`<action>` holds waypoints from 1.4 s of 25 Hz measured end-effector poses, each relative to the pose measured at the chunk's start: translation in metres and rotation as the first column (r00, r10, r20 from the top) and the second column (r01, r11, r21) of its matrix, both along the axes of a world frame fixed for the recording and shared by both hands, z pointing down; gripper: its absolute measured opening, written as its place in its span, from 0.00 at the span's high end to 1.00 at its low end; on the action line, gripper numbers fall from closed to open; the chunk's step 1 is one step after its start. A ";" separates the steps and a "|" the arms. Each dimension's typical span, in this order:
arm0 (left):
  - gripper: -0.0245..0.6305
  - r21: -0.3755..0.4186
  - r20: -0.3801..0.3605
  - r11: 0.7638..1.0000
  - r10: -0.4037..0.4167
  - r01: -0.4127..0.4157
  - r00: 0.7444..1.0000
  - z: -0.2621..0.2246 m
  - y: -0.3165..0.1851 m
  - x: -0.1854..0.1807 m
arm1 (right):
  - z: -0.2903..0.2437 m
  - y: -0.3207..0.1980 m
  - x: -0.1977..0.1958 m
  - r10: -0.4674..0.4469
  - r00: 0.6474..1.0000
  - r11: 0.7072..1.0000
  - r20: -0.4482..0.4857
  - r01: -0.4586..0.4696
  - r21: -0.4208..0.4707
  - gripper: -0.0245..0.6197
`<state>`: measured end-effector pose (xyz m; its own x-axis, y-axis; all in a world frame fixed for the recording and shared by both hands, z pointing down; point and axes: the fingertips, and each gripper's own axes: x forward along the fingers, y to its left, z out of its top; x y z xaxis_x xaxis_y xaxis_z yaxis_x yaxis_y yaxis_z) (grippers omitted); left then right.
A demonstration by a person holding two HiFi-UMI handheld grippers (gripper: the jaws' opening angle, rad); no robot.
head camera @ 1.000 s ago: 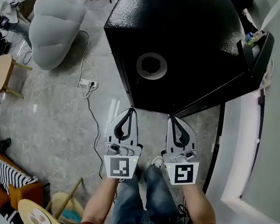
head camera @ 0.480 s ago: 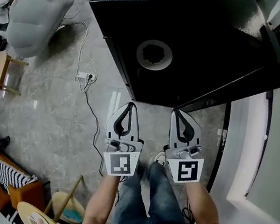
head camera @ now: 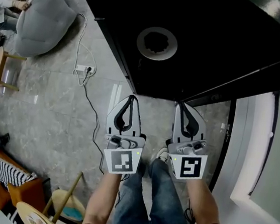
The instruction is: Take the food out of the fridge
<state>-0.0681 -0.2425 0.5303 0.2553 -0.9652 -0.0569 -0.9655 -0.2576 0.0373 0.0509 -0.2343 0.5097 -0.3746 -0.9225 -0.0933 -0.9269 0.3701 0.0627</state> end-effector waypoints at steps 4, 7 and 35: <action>0.94 -0.005 -0.001 1.000 0.004 -0.004 1.000 0.010 -0.001 0.001 | 0.011 -0.001 -0.001 0.006 1.000 1.000 -0.006 -0.006 -0.013 0.93; 0.94 -0.008 -0.002 1.000 -0.002 0.002 1.000 0.018 -0.003 0.000 | 0.020 -0.003 -0.002 0.004 1.000 1.000 -0.003 -0.004 -0.021 0.93; 0.94 -0.031 -0.005 0.999 -0.036 0.036 0.999 0.032 -0.004 -0.022 | 0.044 -0.017 -0.029 -0.049 0.999 0.995 0.014 0.050 -0.088 0.93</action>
